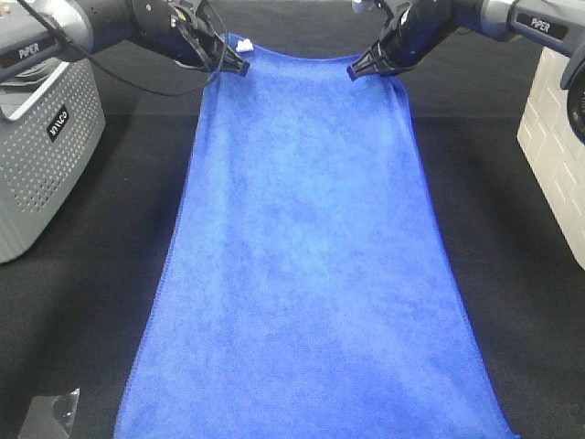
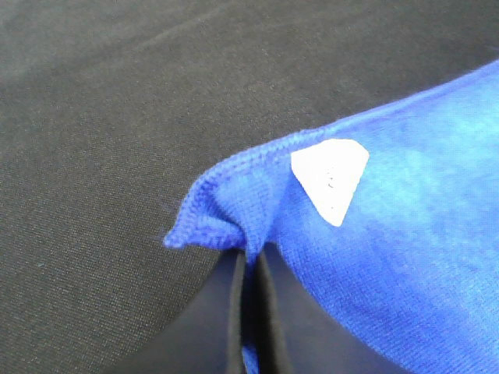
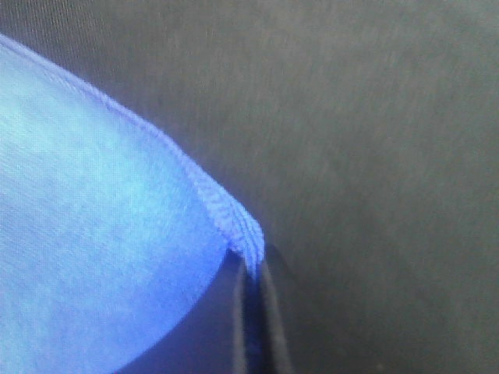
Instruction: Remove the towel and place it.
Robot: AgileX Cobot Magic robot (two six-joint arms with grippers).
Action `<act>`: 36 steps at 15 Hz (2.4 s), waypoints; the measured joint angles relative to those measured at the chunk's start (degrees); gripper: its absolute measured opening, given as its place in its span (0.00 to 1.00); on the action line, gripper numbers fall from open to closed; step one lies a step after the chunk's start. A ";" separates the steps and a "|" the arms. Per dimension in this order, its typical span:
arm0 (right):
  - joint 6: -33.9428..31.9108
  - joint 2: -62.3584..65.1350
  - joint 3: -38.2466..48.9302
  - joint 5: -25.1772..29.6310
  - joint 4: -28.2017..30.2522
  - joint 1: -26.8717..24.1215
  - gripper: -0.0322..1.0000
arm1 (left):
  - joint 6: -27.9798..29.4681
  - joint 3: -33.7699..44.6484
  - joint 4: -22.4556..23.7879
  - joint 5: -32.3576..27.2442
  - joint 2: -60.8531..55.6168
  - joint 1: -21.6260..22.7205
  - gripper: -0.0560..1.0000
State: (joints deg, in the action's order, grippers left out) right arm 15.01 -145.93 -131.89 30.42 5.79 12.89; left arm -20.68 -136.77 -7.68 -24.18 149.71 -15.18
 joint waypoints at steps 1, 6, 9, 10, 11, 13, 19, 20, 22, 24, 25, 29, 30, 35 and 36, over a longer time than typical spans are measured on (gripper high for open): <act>-0.74 0.00 0.00 -0.92 0.00 0.00 0.03 | -0.11 0.00 0.00 0.29 0.86 0.00 0.07; -0.97 -4.47 0.00 -1.60 -0.17 0.00 0.03 | -0.11 0.00 -0.06 3.55 5.21 0.00 0.07; -1.03 -5.39 0.00 -4.13 -0.17 0.00 0.19 | -0.11 0.00 -0.17 6.25 6.25 0.00 0.07; -1.83 -5.67 0.00 -4.98 -0.17 0.00 0.40 | -0.11 0.00 -0.23 6.76 6.53 0.00 0.09; -2.69 -5.73 0.00 -5.33 -0.17 -0.34 0.53 | -0.11 0.00 -0.29 7.10 6.76 0.00 0.15; -3.04 -5.84 0.00 -4.64 1.26 -0.63 0.69 | 0.86 0.00 -0.29 7.73 6.88 0.06 0.44; -3.84 -5.79 0.00 -1.03 3.04 -0.74 0.73 | 3.50 0.00 0.40 8.65 6.88 0.06 0.74; -3.84 -5.56 0.00 -0.23 2.86 -0.74 0.73 | 3.50 0.00 0.40 8.08 6.88 0.06 0.75; -3.55 -5.39 0.00 0.80 1.20 -0.74 0.73 | 3.50 0.00 0.40 5.21 6.88 0.06 0.75; -1.66 -5.44 0.00 -0.86 -0.40 -0.69 0.73 | 3.50 0.00 0.23 2.01 6.88 0.06 0.75; -0.92 -5.67 0.00 -3.15 -2.18 -0.69 0.73 | 3.50 0.00 0.17 0.23 6.88 0.06 0.75; 0.69 -8.71 0.00 -9.34 -3.04 -0.69 0.73 | 4.35 0.00 -0.06 -0.23 6.88 0.06 0.75; 0.69 -9.80 0.00 -11.23 -3.04 -0.69 0.73 | 4.87 0.00 -0.06 -0.23 6.88 0.06 0.75; 0.69 -11.52 0.00 -14.78 -0.34 -0.97 0.73 | 4.98 0.00 -0.06 -0.29 6.88 0.06 0.75; 0.69 -11.63 0.00 -15.36 -0.06 -1.26 0.73 | 4.98 0.00 -0.06 -0.29 6.88 0.06 0.75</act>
State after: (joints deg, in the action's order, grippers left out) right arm 15.70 -157.56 -131.89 15.07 5.73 11.63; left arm -15.70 -136.77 -7.73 -24.47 156.59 -15.13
